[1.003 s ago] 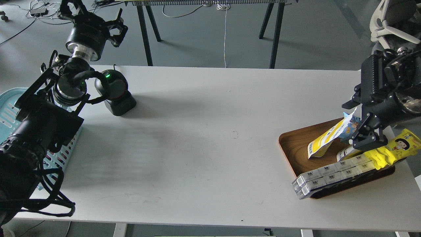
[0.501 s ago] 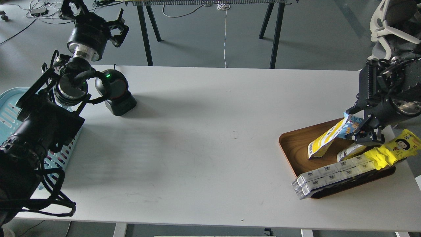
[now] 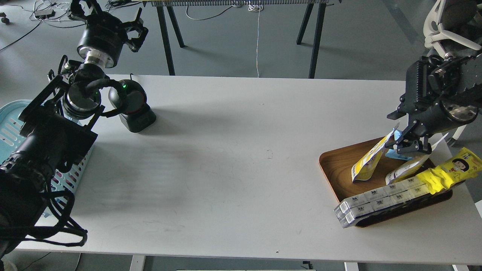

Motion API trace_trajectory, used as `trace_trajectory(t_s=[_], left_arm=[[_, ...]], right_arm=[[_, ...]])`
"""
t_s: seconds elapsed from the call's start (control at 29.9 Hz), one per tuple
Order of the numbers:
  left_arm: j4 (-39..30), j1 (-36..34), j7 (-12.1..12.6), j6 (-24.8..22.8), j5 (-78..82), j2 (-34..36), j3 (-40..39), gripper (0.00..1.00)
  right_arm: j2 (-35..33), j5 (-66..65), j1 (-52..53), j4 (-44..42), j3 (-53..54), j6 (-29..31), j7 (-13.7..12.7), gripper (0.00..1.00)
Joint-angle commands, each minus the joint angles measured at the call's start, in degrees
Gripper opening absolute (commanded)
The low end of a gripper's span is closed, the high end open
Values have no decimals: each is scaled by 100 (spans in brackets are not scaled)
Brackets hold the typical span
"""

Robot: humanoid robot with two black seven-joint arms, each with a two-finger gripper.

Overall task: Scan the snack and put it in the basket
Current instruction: 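Close the right gripper on the yellow snack packet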

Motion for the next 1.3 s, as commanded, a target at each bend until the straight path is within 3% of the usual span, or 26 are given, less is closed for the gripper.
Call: trace_trajectory(t_s=[0.0,0.27,0.47,0.67,0.84,0.94,1.27], left_arm=[[0,0,0,-9,-3,23,0,100],[17,9,0,-9,-3,41,0,100],[17,9,0,0,-3,6,0,100],[17,9,0,0,6,6,0,100],[17,0,0,0,-3,23,0,100],[17,0,0,9,-3,23,0,100],[17,0,0,9,6,6,0,100]], right_arm=[[17,7,-54,36,-35,23,0,73],[61,15,-344,1,-62,14,0,71],[114,16,-405,-25,-27,14,0,49],[114,15,-493,-34,-36,14,0,22],[70,15,-502,-43,-36,14,0,13],[61,15,-502,-52,-27,-20,0,0],[26,182,-327,-87,35,-56,0,0]])
